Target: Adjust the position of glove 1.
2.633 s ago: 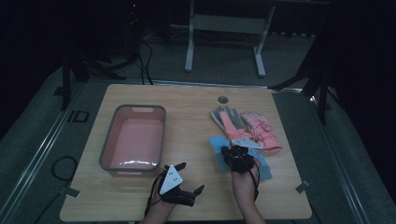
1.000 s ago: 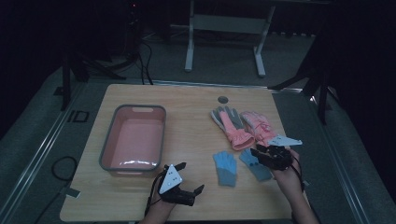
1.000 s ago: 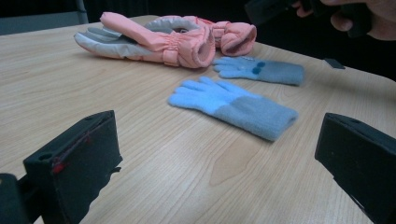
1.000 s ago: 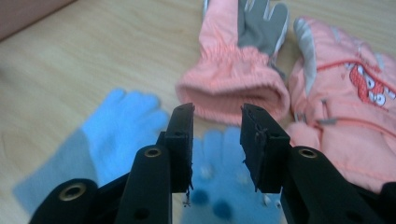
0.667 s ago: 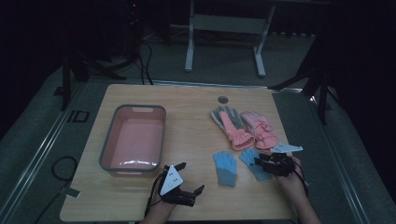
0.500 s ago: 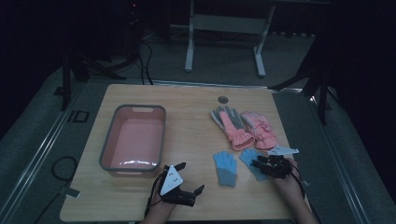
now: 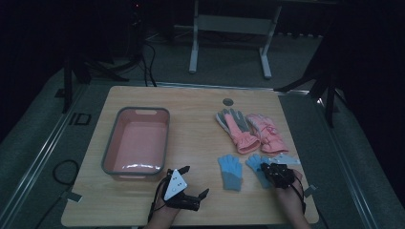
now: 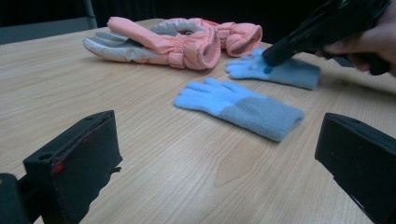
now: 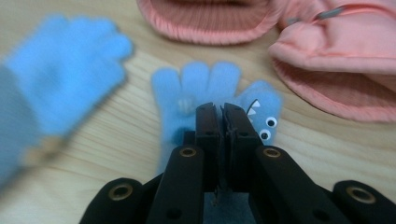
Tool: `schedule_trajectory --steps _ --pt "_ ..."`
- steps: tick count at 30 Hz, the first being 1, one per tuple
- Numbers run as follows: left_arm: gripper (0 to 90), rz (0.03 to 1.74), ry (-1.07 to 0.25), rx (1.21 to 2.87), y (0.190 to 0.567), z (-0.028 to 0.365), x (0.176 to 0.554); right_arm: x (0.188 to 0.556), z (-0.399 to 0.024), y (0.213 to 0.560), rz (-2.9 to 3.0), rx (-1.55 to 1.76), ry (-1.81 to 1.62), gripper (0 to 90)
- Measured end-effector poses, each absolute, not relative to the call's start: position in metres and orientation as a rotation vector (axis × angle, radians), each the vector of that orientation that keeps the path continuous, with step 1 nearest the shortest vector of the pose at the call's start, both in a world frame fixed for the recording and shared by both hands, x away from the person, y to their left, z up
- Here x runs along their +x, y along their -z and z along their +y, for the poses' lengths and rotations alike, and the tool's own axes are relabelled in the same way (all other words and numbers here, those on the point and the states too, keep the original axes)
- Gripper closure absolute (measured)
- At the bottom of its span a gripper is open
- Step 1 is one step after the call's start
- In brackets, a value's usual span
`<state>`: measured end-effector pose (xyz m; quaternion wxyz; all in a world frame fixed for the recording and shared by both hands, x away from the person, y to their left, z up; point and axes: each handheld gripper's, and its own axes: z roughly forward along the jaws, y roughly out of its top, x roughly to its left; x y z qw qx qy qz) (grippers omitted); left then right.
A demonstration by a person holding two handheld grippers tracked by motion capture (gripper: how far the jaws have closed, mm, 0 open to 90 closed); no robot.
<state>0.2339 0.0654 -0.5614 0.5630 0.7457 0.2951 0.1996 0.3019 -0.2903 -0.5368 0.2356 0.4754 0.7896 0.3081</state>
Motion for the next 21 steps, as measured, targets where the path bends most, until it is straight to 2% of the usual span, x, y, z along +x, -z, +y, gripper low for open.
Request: schedule_trajectory --steps 10,21 --pt "0.1 0.690 -0.475 1.759 0.561 0.065 0.234 0.272 -0.287 0.495 1.935 1.523 -0.959 86.1" --pt "0.1 0.695 -0.471 1.756 0.561 0.065 0.234 0.267 -0.282 0.517 1.834 1.687 -0.938 85.9"
